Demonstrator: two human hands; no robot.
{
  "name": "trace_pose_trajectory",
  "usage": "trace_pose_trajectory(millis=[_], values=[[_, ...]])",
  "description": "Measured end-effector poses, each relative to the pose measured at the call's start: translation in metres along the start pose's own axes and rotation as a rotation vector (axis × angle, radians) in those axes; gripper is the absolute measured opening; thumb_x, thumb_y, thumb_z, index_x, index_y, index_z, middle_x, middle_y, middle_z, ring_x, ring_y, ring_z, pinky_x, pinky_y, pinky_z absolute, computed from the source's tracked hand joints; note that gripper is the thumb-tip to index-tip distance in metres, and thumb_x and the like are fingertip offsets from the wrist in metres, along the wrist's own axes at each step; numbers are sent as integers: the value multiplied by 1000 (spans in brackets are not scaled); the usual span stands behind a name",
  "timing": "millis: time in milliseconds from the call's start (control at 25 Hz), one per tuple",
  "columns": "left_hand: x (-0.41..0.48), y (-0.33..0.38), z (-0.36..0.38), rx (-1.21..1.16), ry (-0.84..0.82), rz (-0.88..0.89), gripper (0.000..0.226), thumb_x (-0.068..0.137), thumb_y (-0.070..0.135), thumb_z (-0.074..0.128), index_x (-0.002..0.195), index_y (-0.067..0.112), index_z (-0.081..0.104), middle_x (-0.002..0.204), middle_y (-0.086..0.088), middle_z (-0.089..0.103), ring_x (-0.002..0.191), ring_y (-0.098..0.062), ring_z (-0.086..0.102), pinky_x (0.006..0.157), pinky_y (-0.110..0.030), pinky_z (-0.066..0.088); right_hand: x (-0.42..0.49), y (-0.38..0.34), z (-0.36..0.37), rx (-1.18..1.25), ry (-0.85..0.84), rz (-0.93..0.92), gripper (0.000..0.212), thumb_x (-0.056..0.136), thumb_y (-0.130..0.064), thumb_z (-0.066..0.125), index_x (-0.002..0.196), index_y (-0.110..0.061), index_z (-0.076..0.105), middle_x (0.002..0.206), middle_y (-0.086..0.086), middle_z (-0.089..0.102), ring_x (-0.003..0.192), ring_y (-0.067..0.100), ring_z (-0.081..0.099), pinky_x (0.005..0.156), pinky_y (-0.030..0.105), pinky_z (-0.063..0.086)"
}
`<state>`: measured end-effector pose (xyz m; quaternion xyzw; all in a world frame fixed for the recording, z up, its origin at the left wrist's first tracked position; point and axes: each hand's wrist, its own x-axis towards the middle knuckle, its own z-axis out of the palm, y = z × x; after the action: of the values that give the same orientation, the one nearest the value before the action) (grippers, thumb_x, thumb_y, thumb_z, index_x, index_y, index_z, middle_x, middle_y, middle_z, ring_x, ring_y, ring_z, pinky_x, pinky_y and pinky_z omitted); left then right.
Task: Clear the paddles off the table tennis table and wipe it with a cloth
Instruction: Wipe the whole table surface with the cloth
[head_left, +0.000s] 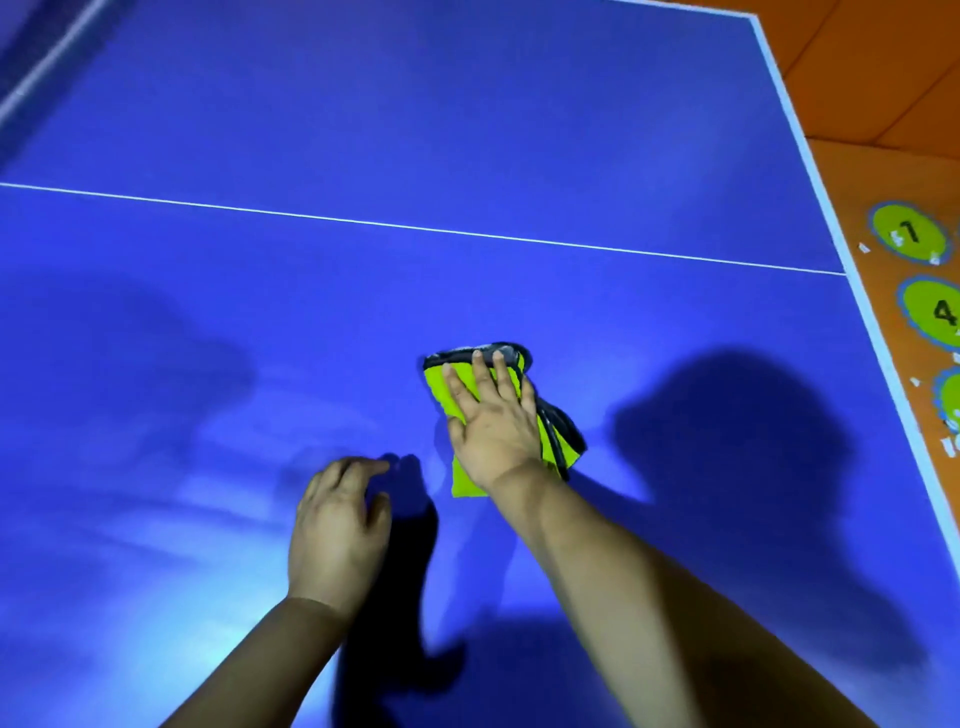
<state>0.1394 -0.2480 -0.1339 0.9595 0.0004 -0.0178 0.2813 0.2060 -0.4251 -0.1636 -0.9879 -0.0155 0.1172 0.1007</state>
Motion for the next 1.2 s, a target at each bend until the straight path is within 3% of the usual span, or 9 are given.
trace_pose_trajectory(millis=[360, 440, 560, 680, 880, 960, 1040, 1120, 1200], values=[[-68, -109, -86, 7, 20, -63, 35, 69, 15, 49, 98, 10, 68, 99, -7, 64, 96, -29, 53, 84, -26, 33, -94, -130, 40, -3, -87, -211, 60, 95, -32, 40, 151, -39, 16, 162, -2, 2, 148, 21, -8, 116, 46, -3], [-84, -130, -106, 4, 10, -52, 32, 72, 13, 51, 99, 10, 67, 100, -7, 63, 98, -28, 52, 85, -25, 32, -126, -154, 50, -14, -106, -238, 63, 90, -30, 43, 149, -39, 22, 161, -2, 12, 148, 21, 1, 116, 48, 6], [-110, -154, -129, 18, -36, -33, 28, 73, -3, 64, 99, 9, 67, 100, -9, 63, 99, -32, 54, 85, -27, 33, -185, -177, 66, -59, -120, -238, 67, 75, -36, 47, 141, -41, 37, 150, -3, 40, 140, 21, 35, 106, 48, 35], [-130, -165, -137, 26, -80, 12, 32, 68, -9, 68, 96, 8, 68, 96, -11, 64, 94, -35, 57, 82, -28, 34, -235, -186, 77, -68, -204, -327, 72, 67, -40, 54, 137, -43, 39, 146, -5, 46, 135, 18, 43, 102, 45, 40], [-157, -144, -131, -15, -124, 70, 30, 73, -6, 64, 99, 8, 68, 99, -11, 63, 99, -34, 54, 84, -31, 36, -294, -182, 86, -97, -293, -347, 65, 64, -34, 41, 128, -42, 45, 134, -10, 58, 121, 11, 56, 86, 35, 54], [-167, -128, -127, -39, -150, 80, 28, 77, -3, 62, 102, 8, 67, 103, -10, 62, 103, -32, 51, 87, -33, 37, -316, -176, 74, -42, -291, -332, 60, 67, -33, 51, 126, -43, 55, 134, -6, 58, 119, 13, 58, 81, 39, 57], [-180, -102, -120, -46, -169, 133, 27, 79, -2, 60, 103, 9, 66, 106, -9, 61, 106, -30, 50, 89, -34, 38, -349, -159, 59, 15, -257, -259, 73, 73, -24, 63, 142, -36, 42, 154, 3, 33, 136, 22, 38, 101, 53, 41], [-195, -68, -111, -48, -184, 214, 27, 80, -1, 59, 104, 9, 66, 106, -9, 61, 106, -30, 50, 89, -35, 38, -393, -132, 53, 114, -286, -73, 89, 74, -23, 56, 148, -47, 12, 160, 3, 11, 141, 24, 20, 111, 50, 22], [-218, -24, -95, -63, -207, 304, 26, 80, -1, 60, 104, 9, 66, 106, -9, 61, 106, -30, 50, 88, -34, 37, -439, -100, 53, 234, -46, 72, 99, 71, -26, 55, 142, -60, -7, 157, 5, 24, 135, 29, 34, 110, 41, 30]])
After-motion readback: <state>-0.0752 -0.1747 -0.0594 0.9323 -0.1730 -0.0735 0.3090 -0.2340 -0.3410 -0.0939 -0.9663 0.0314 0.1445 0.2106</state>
